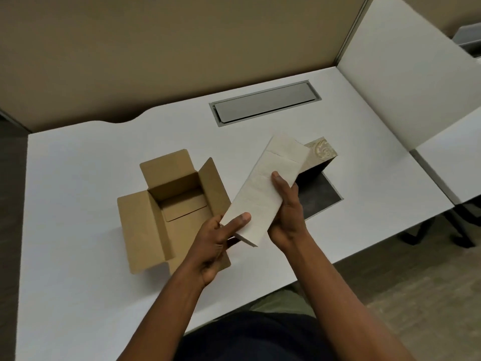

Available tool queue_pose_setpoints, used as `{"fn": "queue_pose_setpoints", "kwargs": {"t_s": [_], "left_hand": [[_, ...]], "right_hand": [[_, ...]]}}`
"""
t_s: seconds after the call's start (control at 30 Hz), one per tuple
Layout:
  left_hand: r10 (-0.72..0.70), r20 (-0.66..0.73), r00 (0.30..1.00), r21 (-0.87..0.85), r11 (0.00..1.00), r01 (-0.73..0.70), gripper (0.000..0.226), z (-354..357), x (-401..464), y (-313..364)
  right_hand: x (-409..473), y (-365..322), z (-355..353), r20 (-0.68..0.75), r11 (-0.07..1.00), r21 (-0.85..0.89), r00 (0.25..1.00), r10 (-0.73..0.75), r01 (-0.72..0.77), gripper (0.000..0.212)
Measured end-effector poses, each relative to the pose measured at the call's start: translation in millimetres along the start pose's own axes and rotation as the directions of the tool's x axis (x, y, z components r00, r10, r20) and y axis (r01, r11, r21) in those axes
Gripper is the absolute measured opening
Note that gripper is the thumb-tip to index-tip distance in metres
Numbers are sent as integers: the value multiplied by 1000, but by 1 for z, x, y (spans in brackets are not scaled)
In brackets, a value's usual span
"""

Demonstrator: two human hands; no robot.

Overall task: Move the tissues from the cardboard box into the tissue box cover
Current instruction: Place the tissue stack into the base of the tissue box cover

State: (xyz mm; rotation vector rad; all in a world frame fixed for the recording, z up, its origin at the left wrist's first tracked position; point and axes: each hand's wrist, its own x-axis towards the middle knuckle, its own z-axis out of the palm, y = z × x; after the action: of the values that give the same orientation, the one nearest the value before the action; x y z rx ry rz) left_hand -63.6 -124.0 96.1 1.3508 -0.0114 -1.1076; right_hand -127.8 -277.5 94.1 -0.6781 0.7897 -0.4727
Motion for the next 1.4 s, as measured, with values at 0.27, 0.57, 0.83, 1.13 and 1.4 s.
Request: {"fn": "queue_pose_setpoints", "kwargs": {"t_s": [0.27,0.57,0.83,1.13,1.4], "left_hand": [[-81,-1,997,77,994,81,79,68,46,-25],[-156,-15,988,118,981,156,67,108,122,-40],[-239,-152,959,-60,971,232,66,136,173,-67],[-209,-287,935,-165,972,166,56,148,195,-89],[-142,-361,922,-126,987,103,49,157,204,-107]], "right_hand": [[26,-45,-104,-148,999,-14,988,35,-37,55],[93,-110,-226,-227,963,-160,958,177,-215,39],[164,-136,-272,-167,864,-354,933,318,-358,47],[204,-135,-288,-156,766,-502,913,377,-402,31],[216,-139,-285,-151,709,-619,937,315,-339,42]]}}
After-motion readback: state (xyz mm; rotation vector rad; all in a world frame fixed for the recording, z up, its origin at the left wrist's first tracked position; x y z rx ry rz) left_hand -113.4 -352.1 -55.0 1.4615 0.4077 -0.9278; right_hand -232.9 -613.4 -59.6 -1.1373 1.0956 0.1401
